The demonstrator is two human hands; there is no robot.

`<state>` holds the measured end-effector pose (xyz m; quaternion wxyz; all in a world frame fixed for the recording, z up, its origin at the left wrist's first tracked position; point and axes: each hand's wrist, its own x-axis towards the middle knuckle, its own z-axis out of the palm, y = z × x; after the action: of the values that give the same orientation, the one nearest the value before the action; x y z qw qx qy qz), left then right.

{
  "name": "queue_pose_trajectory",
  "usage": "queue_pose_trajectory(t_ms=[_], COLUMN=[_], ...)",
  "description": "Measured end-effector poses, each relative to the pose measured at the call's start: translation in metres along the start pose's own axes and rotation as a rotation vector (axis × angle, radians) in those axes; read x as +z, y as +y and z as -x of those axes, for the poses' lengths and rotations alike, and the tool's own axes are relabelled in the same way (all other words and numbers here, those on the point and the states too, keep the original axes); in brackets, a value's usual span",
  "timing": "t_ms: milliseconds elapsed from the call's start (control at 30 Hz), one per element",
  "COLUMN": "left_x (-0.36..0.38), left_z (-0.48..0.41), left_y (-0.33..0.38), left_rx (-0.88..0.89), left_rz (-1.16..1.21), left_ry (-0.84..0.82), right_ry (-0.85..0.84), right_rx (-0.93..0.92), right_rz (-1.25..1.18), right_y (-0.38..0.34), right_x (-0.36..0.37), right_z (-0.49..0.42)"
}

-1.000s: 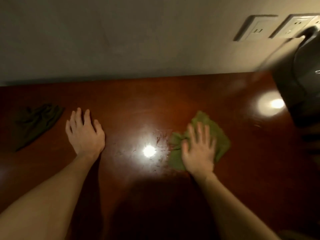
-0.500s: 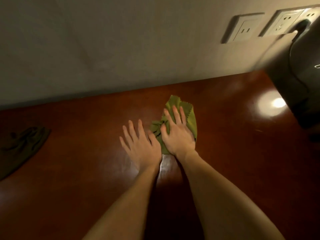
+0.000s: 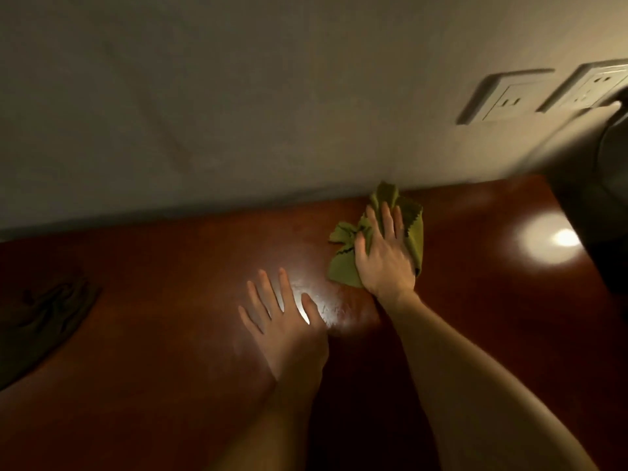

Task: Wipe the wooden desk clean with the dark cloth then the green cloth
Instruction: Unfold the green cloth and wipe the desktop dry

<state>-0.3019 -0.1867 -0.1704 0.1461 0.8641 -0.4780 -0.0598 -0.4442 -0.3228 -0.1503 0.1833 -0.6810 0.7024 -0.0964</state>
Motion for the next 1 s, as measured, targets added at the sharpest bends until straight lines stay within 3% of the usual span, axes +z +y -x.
queue_pose_trajectory(t_ms=[133,233,500,633,1000], left_x=[-0.009,-0.011,0.002,0.000,-0.007], left_z=[0.001,0.000,0.001,0.001,0.000], left_y=[0.000,0.001,-0.002,0.001,0.002], left_rx=[0.010,0.006,0.021,0.006,-0.004], left_rz=[-0.028,-0.031,-0.058,-0.044,-0.087], left_ry=[-0.021,-0.032,0.053,0.051,-0.065], right_ry=[-0.052,-0.078,0.025,0.001,-0.029], right_rx=[0.021,0.043,0.082,0.076,0.001], right_rz=[0.118,0.141,-0.045,0.023,0.205], right_y=[0.008,0.013,0.027,0.034,0.033], right_x=[0.004,0.002,-0.013,-0.019,0.012], right_z=[0.108,0.139,0.019,-0.017,0.209])
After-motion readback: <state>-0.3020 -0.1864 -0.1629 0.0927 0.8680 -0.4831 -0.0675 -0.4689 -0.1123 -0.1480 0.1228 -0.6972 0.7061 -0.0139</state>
